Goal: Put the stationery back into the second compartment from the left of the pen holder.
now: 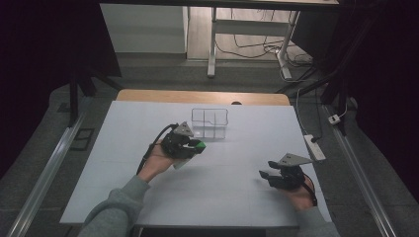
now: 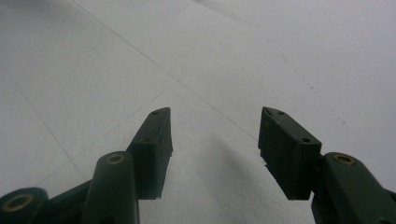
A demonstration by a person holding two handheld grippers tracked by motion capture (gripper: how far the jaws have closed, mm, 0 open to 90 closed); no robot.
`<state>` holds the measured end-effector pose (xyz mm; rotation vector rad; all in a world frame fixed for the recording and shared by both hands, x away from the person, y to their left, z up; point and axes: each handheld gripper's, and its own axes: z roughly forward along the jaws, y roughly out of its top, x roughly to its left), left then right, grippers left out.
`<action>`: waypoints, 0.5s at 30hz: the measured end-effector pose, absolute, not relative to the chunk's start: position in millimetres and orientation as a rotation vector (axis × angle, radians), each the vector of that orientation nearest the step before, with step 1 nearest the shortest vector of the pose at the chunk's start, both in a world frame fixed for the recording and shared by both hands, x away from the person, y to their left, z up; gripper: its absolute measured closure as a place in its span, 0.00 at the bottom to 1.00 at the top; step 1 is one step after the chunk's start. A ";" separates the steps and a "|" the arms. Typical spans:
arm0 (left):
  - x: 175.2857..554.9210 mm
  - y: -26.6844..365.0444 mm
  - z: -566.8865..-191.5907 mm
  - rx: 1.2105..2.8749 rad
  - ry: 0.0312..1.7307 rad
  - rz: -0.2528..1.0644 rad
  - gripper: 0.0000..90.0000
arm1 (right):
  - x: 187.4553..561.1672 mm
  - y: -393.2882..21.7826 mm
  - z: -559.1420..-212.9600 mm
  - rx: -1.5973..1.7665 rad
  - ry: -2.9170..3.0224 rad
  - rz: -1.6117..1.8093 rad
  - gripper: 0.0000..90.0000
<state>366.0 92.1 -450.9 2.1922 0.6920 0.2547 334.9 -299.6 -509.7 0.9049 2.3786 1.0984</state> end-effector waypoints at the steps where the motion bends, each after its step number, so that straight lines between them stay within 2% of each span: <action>1: 365.9 93.8 -450.0 2.179 0.694 0.262 0.74 | 334.8 -299.7 -509.7 0.908 2.377 1.099 0.49; 15: 364.3 114.4 -436.3 2.044 0.681 0.296 0.74 | 335.4 -301.1 -510.2 0.910 2.380 1.107 0.48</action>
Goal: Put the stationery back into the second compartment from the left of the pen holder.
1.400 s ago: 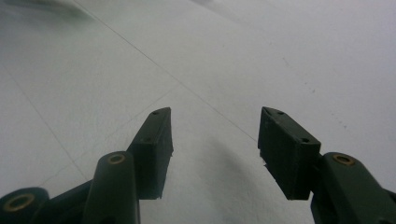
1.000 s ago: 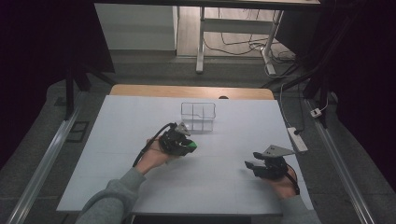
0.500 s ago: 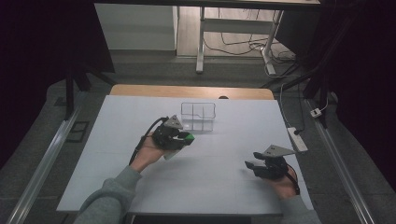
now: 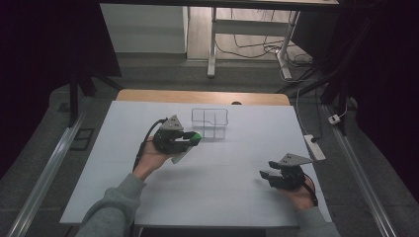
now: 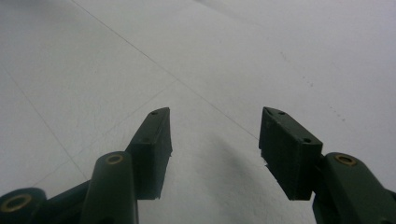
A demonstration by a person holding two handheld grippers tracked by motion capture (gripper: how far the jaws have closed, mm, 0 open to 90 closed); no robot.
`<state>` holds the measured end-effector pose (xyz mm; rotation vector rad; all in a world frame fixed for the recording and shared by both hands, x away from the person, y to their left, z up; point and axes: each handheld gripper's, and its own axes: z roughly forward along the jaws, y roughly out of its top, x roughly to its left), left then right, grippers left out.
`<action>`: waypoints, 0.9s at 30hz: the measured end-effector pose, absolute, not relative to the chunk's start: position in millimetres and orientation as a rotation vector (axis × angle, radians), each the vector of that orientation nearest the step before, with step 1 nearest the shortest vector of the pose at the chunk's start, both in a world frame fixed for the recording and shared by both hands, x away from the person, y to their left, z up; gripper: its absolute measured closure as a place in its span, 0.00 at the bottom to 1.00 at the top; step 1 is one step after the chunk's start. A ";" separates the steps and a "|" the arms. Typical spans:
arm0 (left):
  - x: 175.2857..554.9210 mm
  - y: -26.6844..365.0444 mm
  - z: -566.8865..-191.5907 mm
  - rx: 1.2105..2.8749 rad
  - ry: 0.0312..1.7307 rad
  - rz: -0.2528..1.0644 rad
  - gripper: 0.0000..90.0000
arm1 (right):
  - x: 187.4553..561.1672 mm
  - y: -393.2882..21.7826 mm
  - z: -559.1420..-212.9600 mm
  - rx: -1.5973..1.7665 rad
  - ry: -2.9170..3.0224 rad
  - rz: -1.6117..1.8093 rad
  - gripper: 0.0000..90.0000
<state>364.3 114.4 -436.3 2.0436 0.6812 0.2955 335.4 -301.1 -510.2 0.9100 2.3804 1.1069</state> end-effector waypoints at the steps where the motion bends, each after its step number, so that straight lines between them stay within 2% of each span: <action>1: 364.6 115.6 -434.5 2.035 0.681 0.300 0.74 | 335.2 -301.4 -510.0 0.913 2.376 1.109 0.48; 15: 382.7 125.5 -406.3 1.905 0.688 0.301 0.74 | 335.3 -302.4 -508.6 0.937 2.369 1.118 0.40; 27: 401.9 114.1 -392.1 1.838 0.674 0.330 0.74 | 335.9 -300.9 -510.2 0.935 2.384 1.103 0.40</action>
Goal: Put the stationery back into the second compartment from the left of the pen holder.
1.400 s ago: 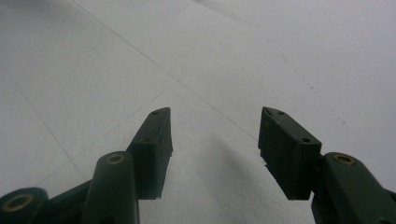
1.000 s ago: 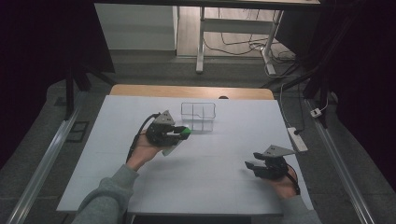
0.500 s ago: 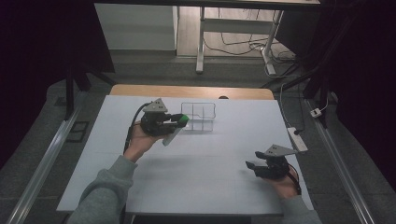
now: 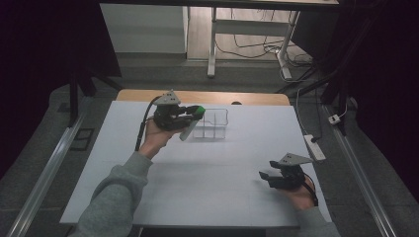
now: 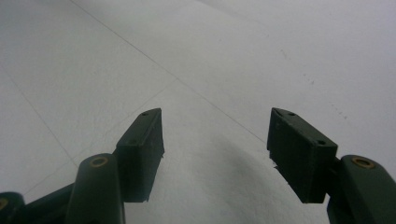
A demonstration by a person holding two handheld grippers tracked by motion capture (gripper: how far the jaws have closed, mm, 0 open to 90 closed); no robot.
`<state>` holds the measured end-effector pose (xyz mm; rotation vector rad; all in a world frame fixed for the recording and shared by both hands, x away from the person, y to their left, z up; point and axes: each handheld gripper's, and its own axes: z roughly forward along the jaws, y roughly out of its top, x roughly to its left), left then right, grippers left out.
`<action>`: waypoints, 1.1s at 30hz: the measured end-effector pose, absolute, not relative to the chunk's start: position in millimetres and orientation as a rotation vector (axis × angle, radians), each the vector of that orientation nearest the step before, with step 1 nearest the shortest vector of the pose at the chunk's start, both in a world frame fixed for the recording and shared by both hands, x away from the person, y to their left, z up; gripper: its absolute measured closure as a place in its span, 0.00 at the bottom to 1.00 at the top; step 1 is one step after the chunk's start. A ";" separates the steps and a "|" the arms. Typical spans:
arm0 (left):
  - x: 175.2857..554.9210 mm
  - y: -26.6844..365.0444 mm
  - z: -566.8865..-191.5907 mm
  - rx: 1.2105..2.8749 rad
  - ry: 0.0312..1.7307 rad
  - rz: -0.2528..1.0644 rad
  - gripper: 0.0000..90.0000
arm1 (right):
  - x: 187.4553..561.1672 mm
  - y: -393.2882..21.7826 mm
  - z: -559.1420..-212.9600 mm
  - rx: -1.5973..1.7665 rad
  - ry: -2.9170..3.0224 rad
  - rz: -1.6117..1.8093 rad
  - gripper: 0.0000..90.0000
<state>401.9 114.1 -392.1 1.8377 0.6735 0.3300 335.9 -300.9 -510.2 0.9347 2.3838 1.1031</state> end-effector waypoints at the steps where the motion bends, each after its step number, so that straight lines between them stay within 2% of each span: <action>1: 403.5 112.6 -391.3 1.839 0.670 0.330 0.74 | 336.0 -300.7 -510.5 0.934 2.386 1.101 0.40; 33: 460.7 68.6 -380.4 1.856 0.672 0.403 0.74 | 335.9 -300.2 -510.3 0.942 2.389 1.118 0.40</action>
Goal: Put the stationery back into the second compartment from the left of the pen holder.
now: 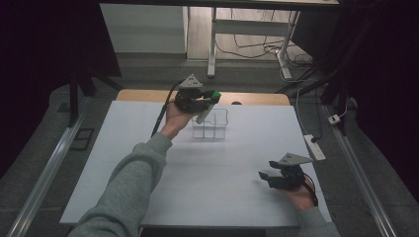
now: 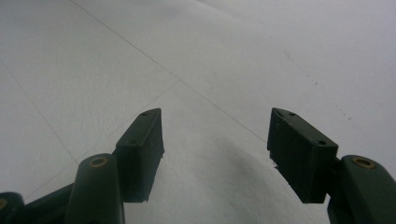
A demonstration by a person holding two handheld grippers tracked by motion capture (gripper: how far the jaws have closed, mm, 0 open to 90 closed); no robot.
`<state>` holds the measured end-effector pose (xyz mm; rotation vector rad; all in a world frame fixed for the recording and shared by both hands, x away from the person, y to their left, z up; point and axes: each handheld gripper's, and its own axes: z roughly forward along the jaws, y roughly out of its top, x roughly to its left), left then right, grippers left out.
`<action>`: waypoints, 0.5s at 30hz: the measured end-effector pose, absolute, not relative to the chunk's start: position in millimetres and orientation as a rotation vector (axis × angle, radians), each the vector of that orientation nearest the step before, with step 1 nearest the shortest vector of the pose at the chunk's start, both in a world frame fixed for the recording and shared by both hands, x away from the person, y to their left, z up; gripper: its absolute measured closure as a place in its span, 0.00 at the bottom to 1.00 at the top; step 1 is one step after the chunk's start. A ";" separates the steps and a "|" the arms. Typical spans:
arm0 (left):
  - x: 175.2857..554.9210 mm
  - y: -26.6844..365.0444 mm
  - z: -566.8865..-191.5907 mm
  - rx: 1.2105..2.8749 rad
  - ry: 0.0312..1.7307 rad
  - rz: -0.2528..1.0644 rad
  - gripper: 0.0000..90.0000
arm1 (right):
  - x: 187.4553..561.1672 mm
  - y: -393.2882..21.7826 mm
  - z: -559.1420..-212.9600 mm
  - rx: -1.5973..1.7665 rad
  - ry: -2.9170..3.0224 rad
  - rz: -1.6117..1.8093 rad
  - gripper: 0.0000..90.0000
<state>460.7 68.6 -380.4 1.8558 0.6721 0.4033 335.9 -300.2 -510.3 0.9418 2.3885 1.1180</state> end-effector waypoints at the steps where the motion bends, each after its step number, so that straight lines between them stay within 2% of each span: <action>1: 463.5 67.5 -380.3 1.858 0.673 0.408 0.74 | 335.8 -300.1 -510.3 0.940 2.389 1.116 0.40; 9: 484.4 59.7 -386.6 1.821 0.702 0.373 0.74 | 336.3 -300.0 -511.4 0.937 2.401 1.112 0.40; 15: 494.1 50.7 -393.1 1.828 0.707 0.396 0.74 | 336.3 -299.2 -512.1 0.932 2.405 1.108 0.40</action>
